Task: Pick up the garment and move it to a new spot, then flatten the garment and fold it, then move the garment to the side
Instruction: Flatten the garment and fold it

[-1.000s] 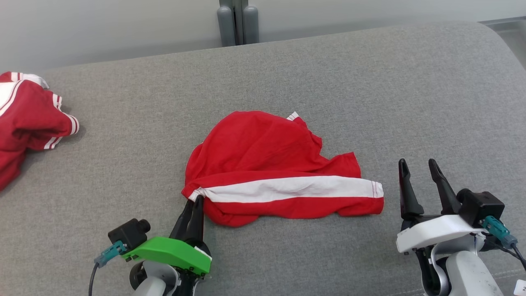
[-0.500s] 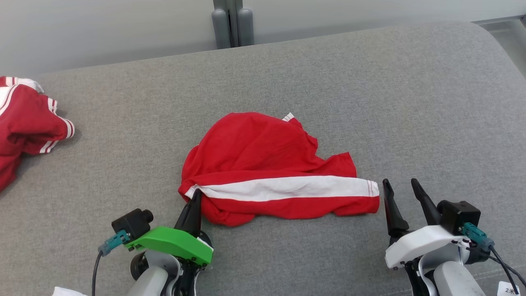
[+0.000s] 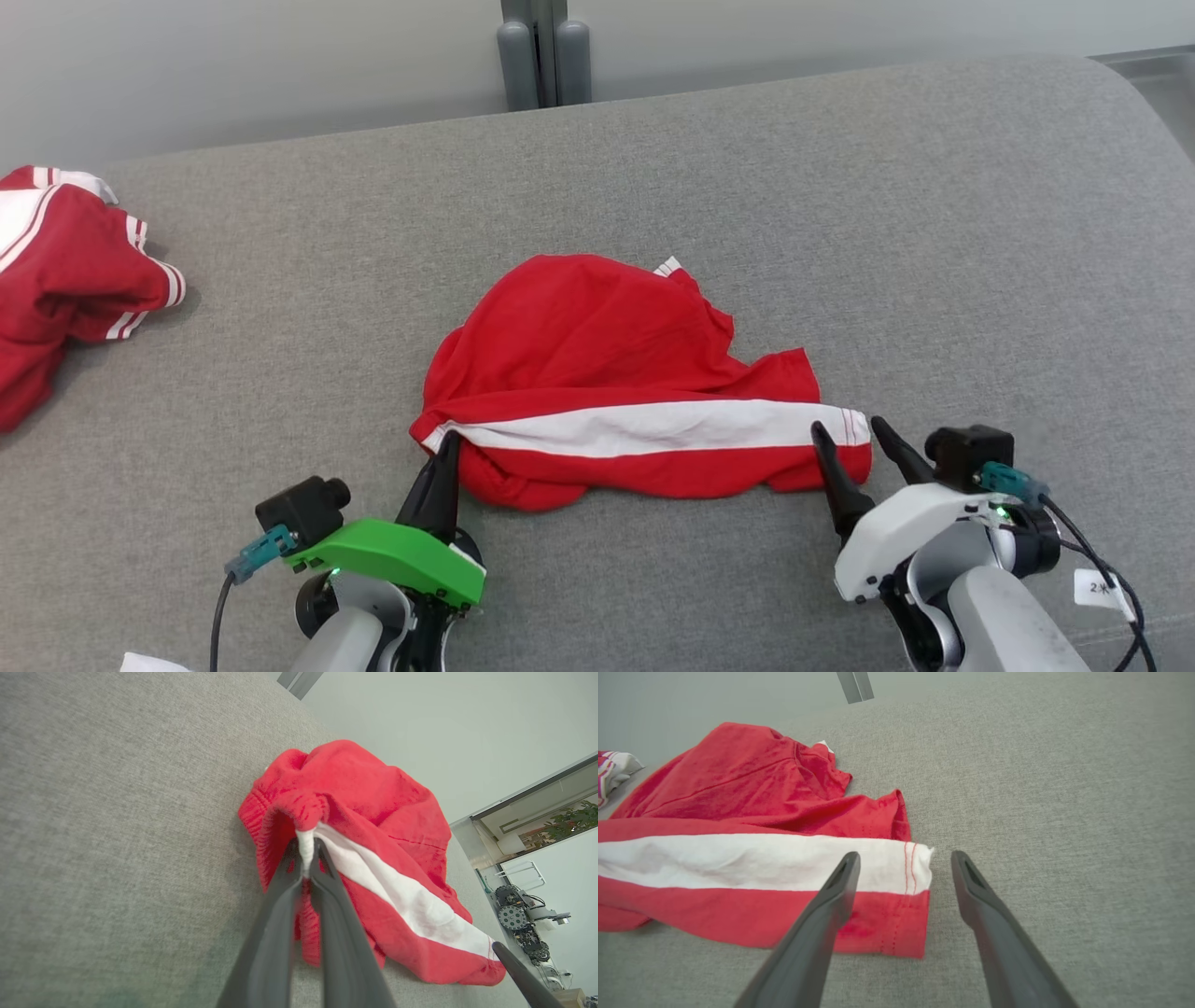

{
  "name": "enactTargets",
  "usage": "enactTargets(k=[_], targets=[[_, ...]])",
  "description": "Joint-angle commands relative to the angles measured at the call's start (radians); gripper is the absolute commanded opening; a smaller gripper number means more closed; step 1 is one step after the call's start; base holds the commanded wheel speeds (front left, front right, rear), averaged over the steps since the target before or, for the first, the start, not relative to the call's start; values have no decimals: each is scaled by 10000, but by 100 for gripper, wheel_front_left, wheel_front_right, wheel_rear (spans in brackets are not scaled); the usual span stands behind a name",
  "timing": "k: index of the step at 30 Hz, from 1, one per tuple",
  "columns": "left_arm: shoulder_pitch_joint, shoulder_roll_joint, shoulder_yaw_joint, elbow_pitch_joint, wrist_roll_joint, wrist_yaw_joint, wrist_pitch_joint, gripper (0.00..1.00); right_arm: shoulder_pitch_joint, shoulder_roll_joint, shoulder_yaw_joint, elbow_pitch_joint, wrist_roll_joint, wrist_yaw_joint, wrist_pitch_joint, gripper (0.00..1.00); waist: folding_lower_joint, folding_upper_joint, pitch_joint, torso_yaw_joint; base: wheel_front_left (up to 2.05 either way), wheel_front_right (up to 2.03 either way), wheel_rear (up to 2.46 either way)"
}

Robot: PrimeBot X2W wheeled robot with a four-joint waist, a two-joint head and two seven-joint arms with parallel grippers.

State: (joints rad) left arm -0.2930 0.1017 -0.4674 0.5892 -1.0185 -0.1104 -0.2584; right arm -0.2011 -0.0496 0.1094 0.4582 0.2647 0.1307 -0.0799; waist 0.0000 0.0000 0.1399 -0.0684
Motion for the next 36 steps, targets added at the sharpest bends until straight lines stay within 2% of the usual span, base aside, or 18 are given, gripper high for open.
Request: enactTargets(k=[1,4,5,8,12,15,16,27,31,36], targets=[[58,-3,-17,-22,102,-39,-59,0,-201,-52,61,121,135,1,292,100,0,0,28,26,0,0,0],[-11,-24,-56,-36,141,-51,-54,0,-466,-226,99,325,83,1,951,100,0,0,69,91,0,0,0],[-46,-30,-64,-37,176,-45,-55,0,-573,-230,198,337,172,1,1135,92,0,0,85,118,0,0,0],[-108,-40,-78,-49,202,-59,-59,0,-681,-367,384,303,335,1,1522,48,0,0,116,177,0,0,0],[-168,-50,-90,-63,264,-73,-64,0,-747,-524,505,177,475,1,1900,28,0,0,147,228,0,0,0],[-182,-32,-77,-74,281,-82,-66,0,-718,-576,525,42,513,1,2108,3,0,0,163,225,0,0,0],[-193,-10,-80,-85,315,-84,-67,0,-704,-597,509,-17,495,1,2115,0,0,0,168,218,0,0,0],[-637,448,-198,-789,873,-83,-51,0,-513,-842,554,-1551,351,1,1695,0,0,0,-105,65,0,0,0],[-1012,894,-254,-1668,1236,34,130,0,-448,-1081,495,-2551,263,1,1530,0,0,0,-414,-19,0,0,0],[-1395,1682,-351,-3480,1592,234,841,0,-293,-1374,236,-4231,196,1,1351,0,0,0,-939,-168,0,0,0]])
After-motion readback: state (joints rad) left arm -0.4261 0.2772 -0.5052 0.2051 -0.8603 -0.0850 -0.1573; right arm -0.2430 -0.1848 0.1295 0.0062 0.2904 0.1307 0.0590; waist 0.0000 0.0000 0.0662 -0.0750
